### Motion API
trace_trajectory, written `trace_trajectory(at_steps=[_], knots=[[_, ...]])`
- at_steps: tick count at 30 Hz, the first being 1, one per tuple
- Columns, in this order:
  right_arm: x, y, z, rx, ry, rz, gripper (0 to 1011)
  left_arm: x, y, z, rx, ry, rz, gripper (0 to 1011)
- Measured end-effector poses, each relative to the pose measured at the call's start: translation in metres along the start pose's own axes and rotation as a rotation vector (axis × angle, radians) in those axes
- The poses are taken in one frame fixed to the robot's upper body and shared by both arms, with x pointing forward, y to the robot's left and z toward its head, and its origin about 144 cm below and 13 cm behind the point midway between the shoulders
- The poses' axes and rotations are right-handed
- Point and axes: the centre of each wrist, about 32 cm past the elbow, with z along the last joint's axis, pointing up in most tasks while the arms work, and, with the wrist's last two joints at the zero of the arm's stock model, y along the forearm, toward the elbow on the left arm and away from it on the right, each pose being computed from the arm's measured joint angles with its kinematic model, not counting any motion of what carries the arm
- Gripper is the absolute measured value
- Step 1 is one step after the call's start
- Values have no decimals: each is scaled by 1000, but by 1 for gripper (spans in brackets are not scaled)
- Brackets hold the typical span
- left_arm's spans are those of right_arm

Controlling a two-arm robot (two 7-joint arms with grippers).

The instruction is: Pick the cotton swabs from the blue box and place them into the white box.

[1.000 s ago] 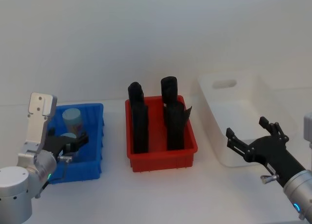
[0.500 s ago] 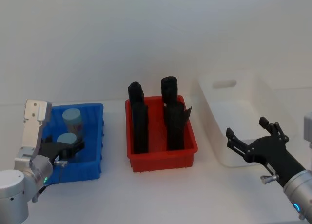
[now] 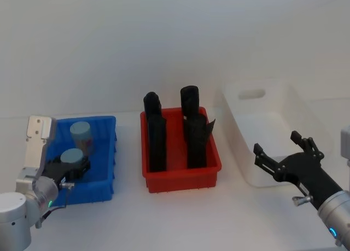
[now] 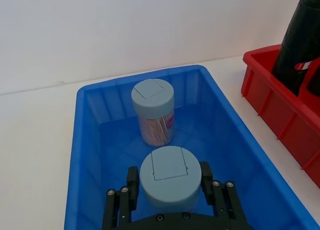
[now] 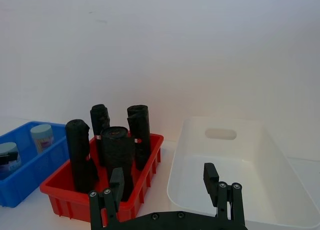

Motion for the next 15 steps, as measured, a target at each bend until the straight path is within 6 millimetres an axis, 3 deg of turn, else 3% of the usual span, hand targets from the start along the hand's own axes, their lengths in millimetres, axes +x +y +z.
trace_trajectory(at_steps=[5,15], knots=[[0,0,0,0,0,0,1001,1,-2,-2,-5,-4,-8,666],[0,0,0,0,0,0,1002,2,0,1,-33,-23,-28,664]])
